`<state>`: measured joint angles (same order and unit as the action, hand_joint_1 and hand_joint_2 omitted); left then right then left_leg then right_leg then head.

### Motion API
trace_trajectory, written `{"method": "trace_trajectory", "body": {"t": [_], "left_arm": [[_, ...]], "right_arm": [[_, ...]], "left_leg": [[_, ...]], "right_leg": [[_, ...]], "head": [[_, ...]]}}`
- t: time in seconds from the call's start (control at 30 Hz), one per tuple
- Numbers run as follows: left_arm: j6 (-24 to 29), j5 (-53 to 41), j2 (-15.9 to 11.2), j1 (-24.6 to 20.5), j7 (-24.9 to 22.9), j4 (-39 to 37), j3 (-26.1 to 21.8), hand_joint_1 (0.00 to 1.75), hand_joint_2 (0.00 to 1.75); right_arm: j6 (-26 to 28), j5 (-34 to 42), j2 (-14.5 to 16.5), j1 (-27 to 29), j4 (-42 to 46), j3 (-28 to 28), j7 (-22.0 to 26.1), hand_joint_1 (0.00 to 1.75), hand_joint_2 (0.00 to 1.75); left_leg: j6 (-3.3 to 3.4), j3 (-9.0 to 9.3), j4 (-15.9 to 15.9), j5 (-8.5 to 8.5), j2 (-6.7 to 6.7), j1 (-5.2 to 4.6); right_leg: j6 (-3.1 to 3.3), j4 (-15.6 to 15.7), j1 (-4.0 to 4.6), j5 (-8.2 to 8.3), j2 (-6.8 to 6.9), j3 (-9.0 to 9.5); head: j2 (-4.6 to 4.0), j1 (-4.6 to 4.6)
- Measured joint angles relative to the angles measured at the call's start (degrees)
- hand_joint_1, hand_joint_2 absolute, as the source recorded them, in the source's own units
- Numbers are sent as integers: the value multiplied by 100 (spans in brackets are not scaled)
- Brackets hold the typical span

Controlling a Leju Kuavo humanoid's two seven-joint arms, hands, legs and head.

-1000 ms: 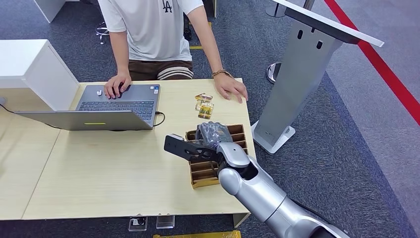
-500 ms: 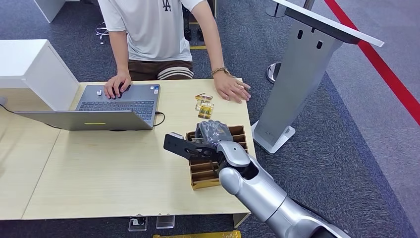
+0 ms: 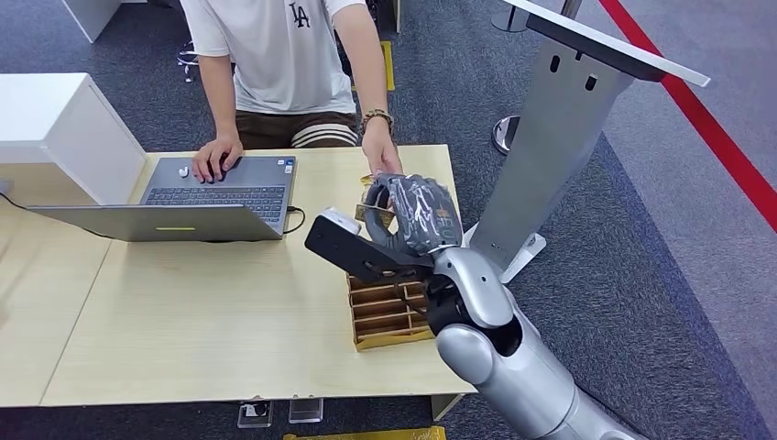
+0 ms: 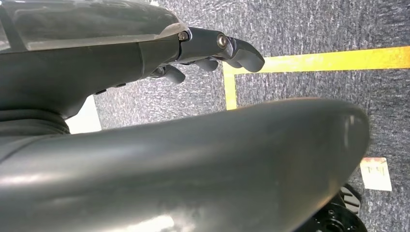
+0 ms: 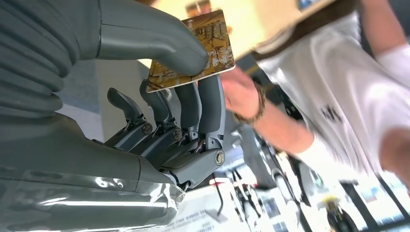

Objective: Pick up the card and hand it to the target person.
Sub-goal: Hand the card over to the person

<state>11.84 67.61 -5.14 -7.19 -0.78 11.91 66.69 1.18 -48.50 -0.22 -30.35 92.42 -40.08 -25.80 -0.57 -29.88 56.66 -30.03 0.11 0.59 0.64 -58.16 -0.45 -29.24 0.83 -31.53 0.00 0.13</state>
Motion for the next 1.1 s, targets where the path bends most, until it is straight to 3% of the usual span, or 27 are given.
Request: {"method": "trace_trajectory", "body": {"t": [0.23, 0.43, 0.6, 0.63, 0.77, 1.1], "left_arm": [[-46, -17, 0, -2, 44, 0, 0, 0, 0], [-72, -81, 0, -11, 77, 0, -1, 0, 0], [-89, -95, 0, -15, 78, 0, -1, 0, 0], [-89, -95, 0, -15, 78, 0, -1, 0, 0], [-80, -104, 0, -18, 48, 0, 0, 0, 0], [-15, -236, 0, -20, -96, 0, 11, 0, 0]], "right_arm": [[254, 41, -120, 106, 1044, 129, 380, 154, 175], [686, 190, -121, 103, 1198, 124, 1015, 154, 175], [767, 245, -120, 103, 1186, 82, 1162, 154, 175], [768, 258, -120, 103, 1177, 75, 1164, 147, 175], [763, 309, -120, 98, 1109, 35, 1186, 1, 175], [733, 425, -120, 71, 992, -57, 1227, 0, 175]], "left_leg": [[-1, 2, 0, 1, 1, 0], [-1, 0, 0, 1, 1, 0], [-1, -3, 0, 1, 0, 0], [-1, -4, 0, 1, 0, 0], [-1, -6, 0, 1, 0, 0], [-1, -4, 0, 1, -1, 0]], "right_leg": [[4, -1, 0, 2, 0, 2], [5, -1, 0, 3, 0, 4], [4, -1, 0, 3, 0, 2], [4, -1, 0, 3, 0, 2], [4, -1, 0, 3, 1, 1], [4, -1, 0, 3, 1, 2]], "head": [[0, -4], [0, -2], [0, -2], [0, -1], [0, -1], [0, 1]]}}
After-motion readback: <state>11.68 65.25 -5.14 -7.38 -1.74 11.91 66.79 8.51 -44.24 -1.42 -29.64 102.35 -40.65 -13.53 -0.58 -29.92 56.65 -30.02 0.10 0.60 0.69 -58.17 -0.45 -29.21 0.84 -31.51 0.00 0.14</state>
